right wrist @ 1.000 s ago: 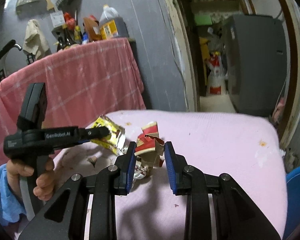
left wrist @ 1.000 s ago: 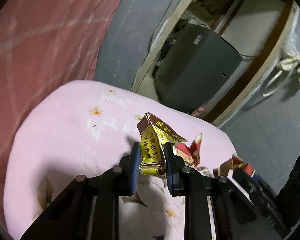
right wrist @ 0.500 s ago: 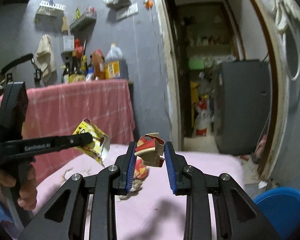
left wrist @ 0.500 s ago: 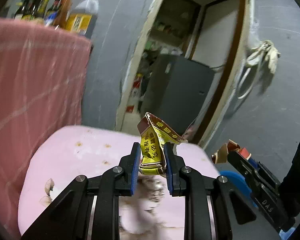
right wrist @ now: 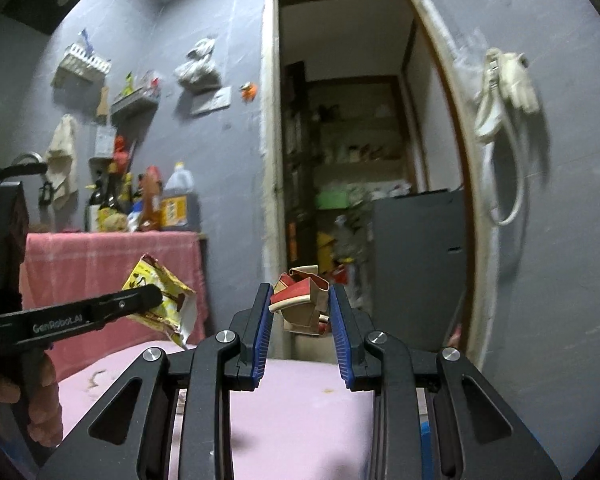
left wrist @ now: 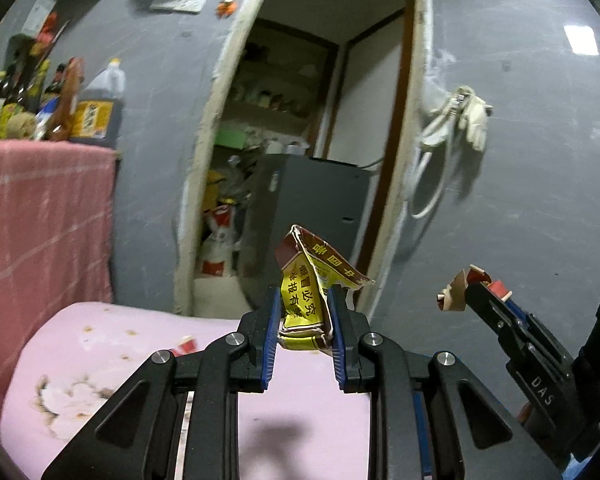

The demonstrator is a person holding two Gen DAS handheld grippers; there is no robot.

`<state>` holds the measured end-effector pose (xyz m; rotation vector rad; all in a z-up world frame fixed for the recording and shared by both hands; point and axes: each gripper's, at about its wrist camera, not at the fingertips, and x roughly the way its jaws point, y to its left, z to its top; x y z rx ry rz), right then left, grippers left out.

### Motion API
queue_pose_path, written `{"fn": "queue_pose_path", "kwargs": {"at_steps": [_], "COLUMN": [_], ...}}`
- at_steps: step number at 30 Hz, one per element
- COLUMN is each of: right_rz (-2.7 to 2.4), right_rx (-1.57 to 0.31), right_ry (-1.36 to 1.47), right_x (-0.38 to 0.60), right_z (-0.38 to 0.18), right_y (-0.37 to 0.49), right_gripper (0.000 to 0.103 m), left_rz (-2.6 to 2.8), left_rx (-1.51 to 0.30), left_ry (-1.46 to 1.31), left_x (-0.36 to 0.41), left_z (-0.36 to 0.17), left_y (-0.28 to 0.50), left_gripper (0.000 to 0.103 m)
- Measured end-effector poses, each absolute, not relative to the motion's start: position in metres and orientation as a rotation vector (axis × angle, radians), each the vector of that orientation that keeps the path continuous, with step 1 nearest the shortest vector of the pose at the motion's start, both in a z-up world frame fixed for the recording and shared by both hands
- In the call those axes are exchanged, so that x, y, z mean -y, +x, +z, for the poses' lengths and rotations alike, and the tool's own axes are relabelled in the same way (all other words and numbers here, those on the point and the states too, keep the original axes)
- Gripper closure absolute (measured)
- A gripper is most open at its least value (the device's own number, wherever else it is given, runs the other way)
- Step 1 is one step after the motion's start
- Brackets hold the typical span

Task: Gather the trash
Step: 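Lift both wrappers and carry them over the blue bucket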

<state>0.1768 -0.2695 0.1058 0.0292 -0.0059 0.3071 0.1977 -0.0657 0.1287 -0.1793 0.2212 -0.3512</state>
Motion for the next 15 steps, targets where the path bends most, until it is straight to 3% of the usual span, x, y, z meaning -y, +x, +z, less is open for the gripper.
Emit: {"fn": "queue_pose_path", "kwargs": {"at_steps": [15], "right_rz": [0.093], "right_rx": [-0.07], "right_ry": [0.131], "right_x": [0.365], "right_z": [0.084], "right_y": [0.17], "right_gripper": [0.077], "left_rz": [-0.503], "left_rx": [-0.335], "left_ry": [-0.139], "left_x": [0.176], "left_z": [0.103], "left_y": [0.222], "left_gripper": [0.084]}}
